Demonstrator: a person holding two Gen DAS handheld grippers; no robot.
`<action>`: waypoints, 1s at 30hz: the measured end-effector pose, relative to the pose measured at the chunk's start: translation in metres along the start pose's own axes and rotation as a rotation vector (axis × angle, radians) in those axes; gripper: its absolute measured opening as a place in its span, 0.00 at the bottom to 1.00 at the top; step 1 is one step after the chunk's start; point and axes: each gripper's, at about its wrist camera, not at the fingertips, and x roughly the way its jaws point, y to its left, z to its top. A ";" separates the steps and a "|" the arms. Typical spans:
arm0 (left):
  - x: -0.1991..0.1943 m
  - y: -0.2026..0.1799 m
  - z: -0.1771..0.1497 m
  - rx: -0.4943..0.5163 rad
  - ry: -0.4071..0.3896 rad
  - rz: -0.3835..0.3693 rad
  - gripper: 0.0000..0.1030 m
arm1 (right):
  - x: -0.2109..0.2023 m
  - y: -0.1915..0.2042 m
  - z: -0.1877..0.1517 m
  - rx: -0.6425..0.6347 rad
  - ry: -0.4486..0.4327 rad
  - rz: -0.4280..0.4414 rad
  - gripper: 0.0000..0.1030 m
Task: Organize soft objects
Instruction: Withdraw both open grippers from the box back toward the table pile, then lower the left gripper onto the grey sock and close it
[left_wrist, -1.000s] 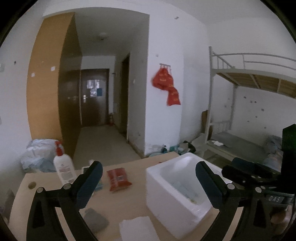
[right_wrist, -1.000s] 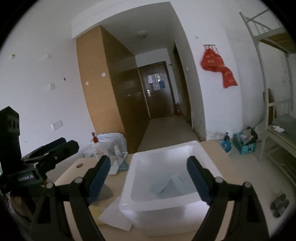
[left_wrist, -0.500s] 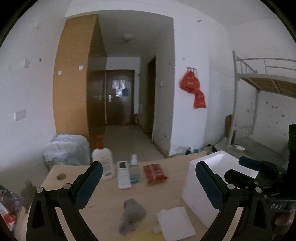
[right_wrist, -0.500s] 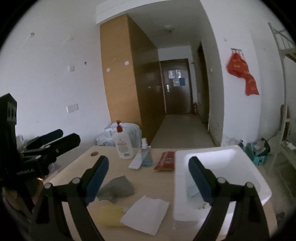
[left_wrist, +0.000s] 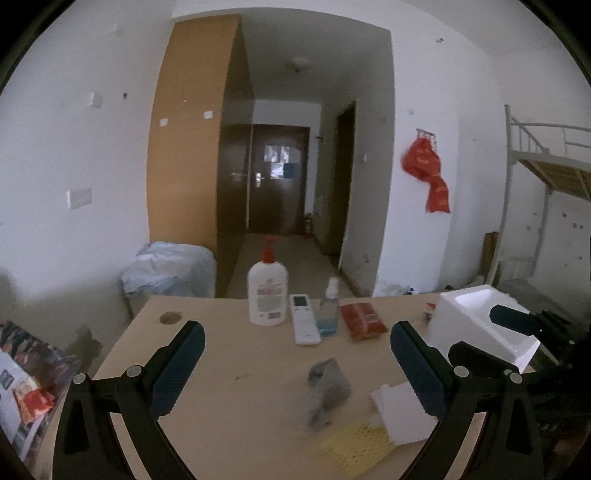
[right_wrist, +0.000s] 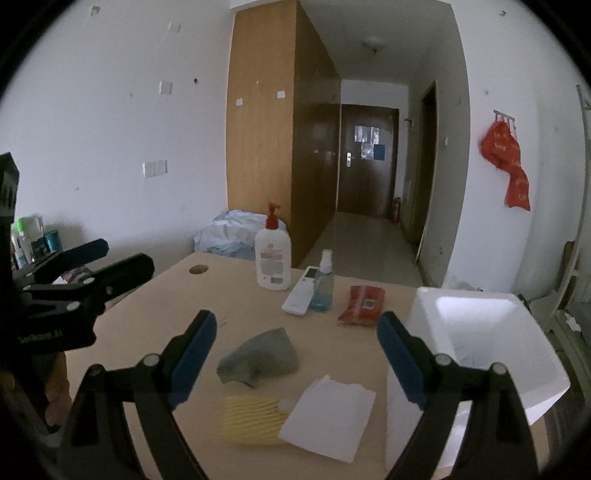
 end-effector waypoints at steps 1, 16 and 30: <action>-0.001 0.003 -0.002 -0.003 -0.001 0.008 0.98 | 0.002 0.004 -0.002 -0.003 0.003 -0.011 0.89; -0.010 0.023 -0.048 -0.010 0.033 0.115 0.98 | 0.016 0.027 -0.021 0.020 0.043 -0.029 0.89; 0.003 0.022 -0.063 -0.021 0.060 0.120 0.98 | 0.020 0.003 -0.040 0.073 0.082 -0.068 0.89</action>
